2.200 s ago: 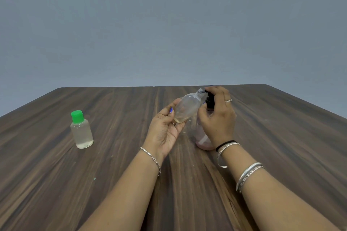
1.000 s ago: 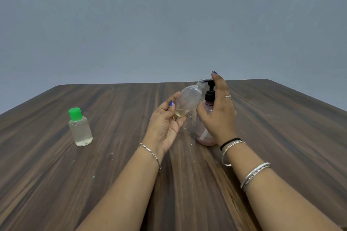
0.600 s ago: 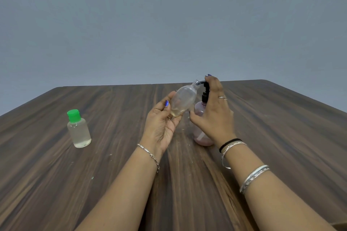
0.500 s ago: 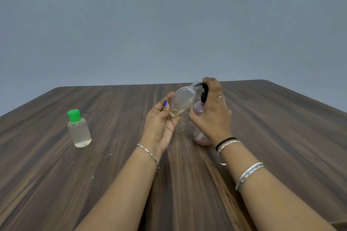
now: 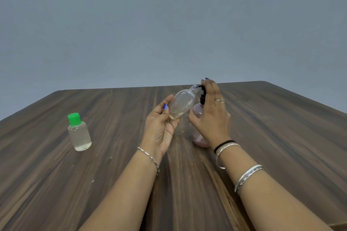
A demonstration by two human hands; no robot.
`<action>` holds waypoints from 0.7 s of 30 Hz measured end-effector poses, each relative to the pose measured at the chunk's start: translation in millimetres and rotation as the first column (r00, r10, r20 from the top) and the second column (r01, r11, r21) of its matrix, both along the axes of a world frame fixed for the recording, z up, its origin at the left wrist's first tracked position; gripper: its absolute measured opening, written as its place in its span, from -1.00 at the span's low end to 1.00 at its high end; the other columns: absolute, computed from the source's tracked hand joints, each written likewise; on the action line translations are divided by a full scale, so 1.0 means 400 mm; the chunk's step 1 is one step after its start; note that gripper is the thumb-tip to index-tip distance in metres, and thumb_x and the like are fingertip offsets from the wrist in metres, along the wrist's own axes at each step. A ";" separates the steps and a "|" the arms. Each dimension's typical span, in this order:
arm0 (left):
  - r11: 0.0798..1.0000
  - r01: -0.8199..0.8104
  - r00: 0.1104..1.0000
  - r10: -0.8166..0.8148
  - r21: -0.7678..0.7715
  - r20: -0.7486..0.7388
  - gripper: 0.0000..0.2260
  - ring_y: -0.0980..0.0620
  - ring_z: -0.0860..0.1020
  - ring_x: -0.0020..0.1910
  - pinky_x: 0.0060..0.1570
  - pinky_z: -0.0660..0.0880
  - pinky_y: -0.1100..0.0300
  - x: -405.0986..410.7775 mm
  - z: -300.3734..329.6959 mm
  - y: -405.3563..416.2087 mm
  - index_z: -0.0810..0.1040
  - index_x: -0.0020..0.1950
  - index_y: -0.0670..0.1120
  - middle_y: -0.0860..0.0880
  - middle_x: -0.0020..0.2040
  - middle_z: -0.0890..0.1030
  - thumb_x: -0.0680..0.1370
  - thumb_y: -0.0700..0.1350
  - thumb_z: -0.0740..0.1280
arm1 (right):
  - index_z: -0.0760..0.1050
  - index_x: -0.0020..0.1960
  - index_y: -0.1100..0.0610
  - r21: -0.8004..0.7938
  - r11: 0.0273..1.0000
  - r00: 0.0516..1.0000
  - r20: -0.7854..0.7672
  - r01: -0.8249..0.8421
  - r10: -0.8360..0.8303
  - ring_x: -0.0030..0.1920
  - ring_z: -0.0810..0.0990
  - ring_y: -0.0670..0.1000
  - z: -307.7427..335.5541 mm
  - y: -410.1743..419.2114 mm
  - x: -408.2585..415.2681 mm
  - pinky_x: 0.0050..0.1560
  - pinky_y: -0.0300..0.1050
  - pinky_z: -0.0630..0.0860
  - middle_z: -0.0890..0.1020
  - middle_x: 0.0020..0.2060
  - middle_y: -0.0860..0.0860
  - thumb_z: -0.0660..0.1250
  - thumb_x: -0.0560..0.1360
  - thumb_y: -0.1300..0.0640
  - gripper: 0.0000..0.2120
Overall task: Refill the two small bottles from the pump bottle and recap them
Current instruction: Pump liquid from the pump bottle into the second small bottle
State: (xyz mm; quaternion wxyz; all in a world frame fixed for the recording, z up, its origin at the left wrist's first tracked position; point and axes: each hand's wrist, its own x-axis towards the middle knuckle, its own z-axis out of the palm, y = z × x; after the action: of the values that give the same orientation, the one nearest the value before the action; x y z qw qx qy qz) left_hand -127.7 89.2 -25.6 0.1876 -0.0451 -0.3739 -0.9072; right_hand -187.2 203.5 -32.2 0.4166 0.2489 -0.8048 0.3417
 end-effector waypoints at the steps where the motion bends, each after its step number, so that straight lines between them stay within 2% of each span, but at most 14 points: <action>1: 1.000 -0.002 1.000 0.002 0.001 0.001 -0.77 0.04 0.64 -0.05 -0.03 0.59 0.16 0.000 0.000 0.000 0.52 0.10 -0.19 -0.10 0.02 0.63 0.61 -0.30 0.09 | 0.11 0.37 -0.07 -0.019 1.000 1.000 -0.012 -0.003 0.003 0.28 0.43 0.03 0.000 -0.003 -0.001 -0.25 -0.18 0.45 0.30 0.40 -0.07 0.38 0.31 0.14 -0.28; 4: 1.000 -0.010 1.000 0.010 -0.001 -0.001 -0.77 0.05 0.65 -0.08 -0.01 0.57 0.15 0.000 0.001 -0.001 0.52 0.09 -0.19 -0.08 -0.03 0.66 0.61 -0.30 0.09 | 0.16 0.27 -0.04 -0.042 0.999 0.999 -0.032 0.002 -0.003 0.21 0.48 0.06 -0.002 -0.010 -0.005 -0.28 -0.21 0.38 0.38 0.31 -0.03 0.39 0.28 0.16 -0.35; 9: 1.000 -0.025 1.000 0.026 -0.013 0.008 -0.78 0.05 0.64 -0.07 0.01 0.56 0.15 0.003 -0.002 0.003 0.53 0.08 -0.19 -0.09 0.01 0.64 0.61 -0.30 0.09 | 0.15 0.28 -0.01 -0.044 0.998 0.999 -0.032 0.033 -0.034 0.21 0.47 0.09 -0.005 -0.010 0.000 -0.25 -0.11 0.48 0.41 0.33 0.01 0.42 0.30 0.13 -0.34; 13: 1.000 -0.029 1.000 0.029 -0.003 0.005 -0.78 0.03 0.64 -0.04 0.00 0.57 0.14 0.000 -0.001 0.002 0.52 0.09 -0.19 -0.10 0.03 0.62 0.61 -0.29 0.09 | 0.04 0.50 -0.02 0.050 0.997 0.998 -0.001 0.064 -0.064 0.27 0.43 0.06 -0.006 -0.007 0.006 -0.23 -0.08 0.53 0.17 0.50 -0.09 0.36 0.38 0.08 -0.20; 15: 1.000 -0.030 1.000 0.030 0.000 0.004 -0.77 0.06 0.65 -0.08 -0.03 0.58 0.16 -0.001 -0.001 0.001 0.52 0.11 -0.19 -0.09 0.01 0.63 0.61 -0.29 0.09 | 0.01 0.53 -0.01 0.069 0.995 0.997 0.037 0.069 -0.072 0.27 0.40 0.04 -0.002 -0.006 0.004 -0.20 -0.07 0.53 0.09 0.52 -0.13 0.34 0.40 0.07 -0.19; 18: 1.000 -0.027 1.000 0.027 -0.002 0.005 -0.77 0.06 0.65 -0.08 -0.03 0.58 0.17 -0.001 -0.003 0.001 0.52 0.10 -0.18 -0.08 -0.01 0.64 0.61 -0.29 0.09 | 0.14 0.41 -0.03 0.010 0.998 0.998 -0.024 0.064 -0.064 0.20 0.48 0.08 0.001 -0.011 0.007 -0.28 -0.11 0.53 0.31 0.42 -0.05 0.39 0.33 0.11 -0.28; 21: 1.000 -0.024 1.000 0.024 0.002 0.006 -0.78 0.04 0.65 -0.07 0.01 0.57 0.14 -0.003 -0.005 0.003 0.52 0.10 -0.19 -0.09 -0.02 0.65 0.61 -0.29 0.10 | 0.17 0.26 -0.04 -0.030 0.999 0.999 -0.031 0.036 -0.037 0.17 0.51 0.09 0.001 -0.017 0.004 -0.29 -0.18 0.42 0.40 0.31 -0.02 0.40 0.28 0.14 -0.36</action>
State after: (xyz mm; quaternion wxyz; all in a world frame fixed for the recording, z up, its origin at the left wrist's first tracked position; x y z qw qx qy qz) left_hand -128.8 90.3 -27.4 0.1976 -0.0375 -0.3739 -0.9054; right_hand -185.5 196.7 -31.8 0.4391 0.2335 -0.7974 0.3419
